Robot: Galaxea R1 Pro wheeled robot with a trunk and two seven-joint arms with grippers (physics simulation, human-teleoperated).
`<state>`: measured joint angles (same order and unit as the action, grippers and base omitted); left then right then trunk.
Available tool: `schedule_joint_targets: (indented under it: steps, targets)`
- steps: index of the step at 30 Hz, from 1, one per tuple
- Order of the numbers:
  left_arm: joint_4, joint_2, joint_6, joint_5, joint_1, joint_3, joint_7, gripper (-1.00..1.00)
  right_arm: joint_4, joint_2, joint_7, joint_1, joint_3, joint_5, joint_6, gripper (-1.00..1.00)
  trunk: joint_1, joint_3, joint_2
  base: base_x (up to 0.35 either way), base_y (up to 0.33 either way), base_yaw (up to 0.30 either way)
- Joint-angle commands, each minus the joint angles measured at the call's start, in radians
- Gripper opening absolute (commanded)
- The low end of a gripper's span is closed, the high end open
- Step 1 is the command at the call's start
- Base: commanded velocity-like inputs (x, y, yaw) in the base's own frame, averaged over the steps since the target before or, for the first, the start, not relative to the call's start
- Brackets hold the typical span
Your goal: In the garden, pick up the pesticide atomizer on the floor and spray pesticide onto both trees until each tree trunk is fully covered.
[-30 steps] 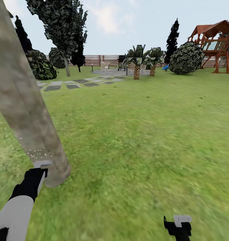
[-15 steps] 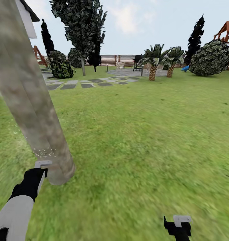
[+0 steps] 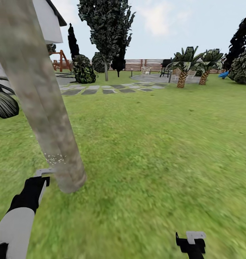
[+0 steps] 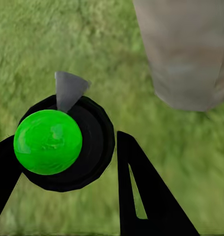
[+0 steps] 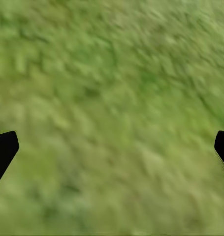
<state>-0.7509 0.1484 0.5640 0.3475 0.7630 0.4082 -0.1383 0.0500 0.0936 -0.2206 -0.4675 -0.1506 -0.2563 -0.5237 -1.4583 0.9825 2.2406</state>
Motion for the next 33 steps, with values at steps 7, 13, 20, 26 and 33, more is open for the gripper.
schedule_joint_targets:
  steps: [7,13,20,26,33]
  targets:
    - [-0.003,-0.013,0.025,0.002,0.04,-0.004,-0.001,-1.0,-0.001,0.0,-0.003,0.0,-0.007,-0.011,-0.003,1.0,0.0,0.001,0.0,0.107,-0.27,0.256]
    - [-0.003,-0.021,0.072,0.002,0.097,-0.004,-0.002,-1.0,-0.001,0.0,-0.003,0.0,-0.007,-0.01,-0.002,1.0,0.0,0.001,0.0,0.153,-0.153,0.119]
    - [0.007,0.004,0.084,0.004,0.173,-0.009,0.001,-1.0,-0.001,0.006,-0.005,0.0,-0.007,-0.009,-0.002,1.0,0.0,0.001,0.0,0.007,-0.005,0.003]
    - [0.009,0.072,0.138,0.006,0.18,-0.012,0.059,-1.0,0.0,0.006,-0.005,0.0,-0.008,-0.009,-0.002,1.0,0.0,0.001,0.0,0.0,0.0,0.0]
    - [0.006,0.053,0.152,0.001,0.222,-0.129,0.09,-1.0,0.001,0.003,-0.005,0.0,-0.008,-0.009,-0.002,1.0,0.0,0.001,0.0,0.0,0.0,0.161]
